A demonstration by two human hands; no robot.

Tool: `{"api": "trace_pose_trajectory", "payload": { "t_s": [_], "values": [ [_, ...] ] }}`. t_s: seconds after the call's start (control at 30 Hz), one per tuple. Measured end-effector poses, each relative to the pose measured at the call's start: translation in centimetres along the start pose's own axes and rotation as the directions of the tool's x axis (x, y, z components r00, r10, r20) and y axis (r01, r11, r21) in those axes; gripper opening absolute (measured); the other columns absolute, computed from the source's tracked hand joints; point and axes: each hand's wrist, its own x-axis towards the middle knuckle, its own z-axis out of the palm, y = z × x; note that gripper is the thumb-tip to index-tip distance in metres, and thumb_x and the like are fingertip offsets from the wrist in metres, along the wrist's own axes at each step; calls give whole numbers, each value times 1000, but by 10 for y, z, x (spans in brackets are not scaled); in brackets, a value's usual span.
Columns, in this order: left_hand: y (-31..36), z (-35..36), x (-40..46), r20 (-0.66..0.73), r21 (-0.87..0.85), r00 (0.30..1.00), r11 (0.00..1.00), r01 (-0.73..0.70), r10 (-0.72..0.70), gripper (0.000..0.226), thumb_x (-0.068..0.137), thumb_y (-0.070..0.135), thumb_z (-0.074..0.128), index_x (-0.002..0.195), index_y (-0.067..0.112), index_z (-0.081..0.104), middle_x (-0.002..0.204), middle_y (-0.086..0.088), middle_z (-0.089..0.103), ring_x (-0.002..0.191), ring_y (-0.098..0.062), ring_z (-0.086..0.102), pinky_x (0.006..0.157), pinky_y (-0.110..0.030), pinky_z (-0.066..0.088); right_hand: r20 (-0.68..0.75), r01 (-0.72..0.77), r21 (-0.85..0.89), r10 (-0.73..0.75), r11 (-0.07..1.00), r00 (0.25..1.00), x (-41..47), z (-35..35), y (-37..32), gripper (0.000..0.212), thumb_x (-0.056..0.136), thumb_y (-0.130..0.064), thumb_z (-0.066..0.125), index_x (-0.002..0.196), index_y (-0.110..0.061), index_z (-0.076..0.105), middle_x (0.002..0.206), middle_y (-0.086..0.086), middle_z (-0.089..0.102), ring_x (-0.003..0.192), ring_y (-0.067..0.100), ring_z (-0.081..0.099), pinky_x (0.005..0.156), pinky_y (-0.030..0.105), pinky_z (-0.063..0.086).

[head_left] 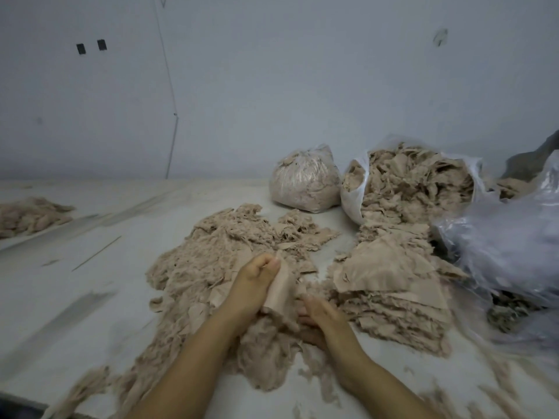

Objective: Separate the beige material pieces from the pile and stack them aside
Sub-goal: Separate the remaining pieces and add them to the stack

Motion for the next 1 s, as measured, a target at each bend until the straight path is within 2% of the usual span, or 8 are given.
{"api": "trace_pose_trajectory", "payload": {
  "t_s": [0.13, 0.27, 0.4, 0.57, 0.7, 0.83, 0.93, 1.0],
  "values": [
    [-3, 12, -2, 57, 109, 994, 989, -103, 98, 29, 99, 21, 45, 70, 17, 44, 61, 7, 43, 47, 2, 39, 47, -14, 32, -58, 73, 273, -59, 959, 997, 1, 5, -13, 34, 79, -29, 71, 97, -1, 67, 94, 16, 72, 81, 25, 69, 72, 35, 57],
    [-15, 11, -1, 62, 277, 991, 951, -135, 123, 31, 99, 24, 44, 69, 22, 42, 61, 9, 42, 55, -2, 39, 56, -22, 32, -332, 301, -213, -359, 930, 873, 14, -10, -39, 32, 86, -23, 68, 85, 6, 55, 73, 10, 58, 66, 19, 53, 61, 32, 44],
    [-25, 8, -3, -5, 263, 997, 962, -73, 77, 33, 100, 23, 43, 68, 15, 38, 56, 2, 39, 53, -14, 37, 57, -31, 30, -370, 239, -373, -380, 897, 848, 26, -48, -93, 23, 83, -26, 72, 77, -5, 64, 64, -2, 65, 68, 18, 61, 57, 24, 46],
    [-37, 2, -16, 147, 458, 989, 886, -68, 0, 27, 95, 33, 52, 71, 22, 50, 67, 7, 52, 61, -5, 45, 58, -21, 36, -360, -171, -910, -514, 378, 779, 20, -97, -129, 53, 83, -52, 65, 122, -19, 51, 120, 7, 52, 105, 29, 56, 81, 39, 46],
    [-47, -1, -29, 386, 703, 903, 693, -159, -185, 22, 86, 42, 62, 100, 26, 59, 93, 6, 46, 85, -10, 47, 70, -23, 37, 2, 224, -954, -741, 200, 672, -6, -80, -82, 16, 91, -22, 61, 106, -16, 63, 105, 4, 53, 83, 21, 57, 66, 29, 41],
    [-47, -1, -31, 243, 636, 967, 765, -99, -77, 36, 87, 29, 64, 61, 20, 41, 66, 6, 40, 65, -9, 42, 58, -27, 28, 227, 338, -864, -311, 373, 923, -25, -52, -20, 19, 88, -50, 60, 102, -38, 61, 95, -17, 55, 83, -7, 51, 72, 10, 37],
    [-41, 2, -31, 79, 381, 992, 922, 64, -102, 34, 84, 23, 69, 60, 16, 46, 59, 2, 42, 57, -9, 38, 54, -24, 29, 246, 296, -786, -165, 542, 955, -22, -33, -3, 44, 67, -67, 69, 102, -47, 51, 103, -20, 49, 85, -7, 49, 71, 8, 38],
    [-38, 7, -33, 25, 258, 990, 958, 127, -138, 30, 83, 20, 71, 62, 14, 51, 60, 3, 46, 59, -10, 42, 56, -22, 33, 256, 296, -737, -154, 607, 954, -18, -24, 1, 34, 69, -52, 77, 93, -45, 54, 98, -17, 54, 82, -4, 51, 72, 11, 41]
  ]
}}
